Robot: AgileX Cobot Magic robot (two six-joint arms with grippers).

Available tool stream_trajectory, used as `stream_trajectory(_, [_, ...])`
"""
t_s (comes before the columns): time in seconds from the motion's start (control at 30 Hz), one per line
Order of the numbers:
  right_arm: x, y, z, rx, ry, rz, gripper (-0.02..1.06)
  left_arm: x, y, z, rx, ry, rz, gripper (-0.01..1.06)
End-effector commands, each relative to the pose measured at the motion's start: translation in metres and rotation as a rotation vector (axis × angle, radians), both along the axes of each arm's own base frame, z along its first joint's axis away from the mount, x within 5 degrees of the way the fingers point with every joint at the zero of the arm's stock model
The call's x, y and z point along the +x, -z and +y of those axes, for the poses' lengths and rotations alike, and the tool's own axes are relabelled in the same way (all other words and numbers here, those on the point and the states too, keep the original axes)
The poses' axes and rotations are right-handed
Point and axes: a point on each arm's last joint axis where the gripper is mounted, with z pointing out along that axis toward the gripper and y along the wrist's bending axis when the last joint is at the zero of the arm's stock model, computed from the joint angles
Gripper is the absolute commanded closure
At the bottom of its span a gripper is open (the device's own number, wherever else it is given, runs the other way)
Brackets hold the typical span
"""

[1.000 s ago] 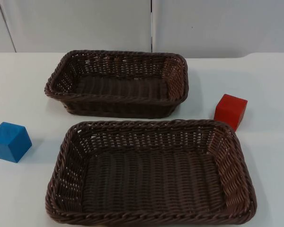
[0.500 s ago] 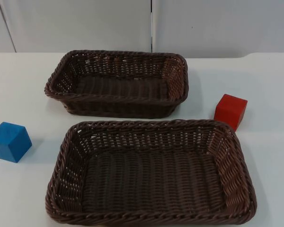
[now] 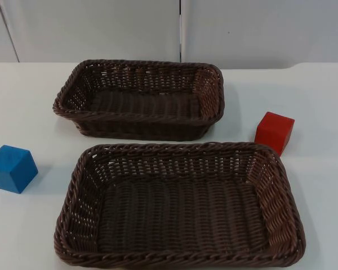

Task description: Pick up one cube with the left hand and place it into the upper basket. Pick up one cube with the right hand and place it into the lower basket.

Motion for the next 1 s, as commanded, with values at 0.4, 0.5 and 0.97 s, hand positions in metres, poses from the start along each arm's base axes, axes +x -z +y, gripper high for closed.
stream_trajectory(0.4, [0.000,0.000,0.000,-0.009,0.004,-0.007,-0.01,0.054,0.002,-0.002,-0.033,0.005,0.088,0.00])
stream_trajectory(0.5, [0.000,0.000,0.000,-0.009,0.004,-0.007,-0.01,0.070,0.007,-0.004,-0.050,0.029,0.138,0.00])
stream_trajectory(0.97, [0.000,0.000,0.000,-0.011,0.005,-0.007,-0.01,0.126,-0.006,-0.012,-0.068,0.120,0.233,0.00])
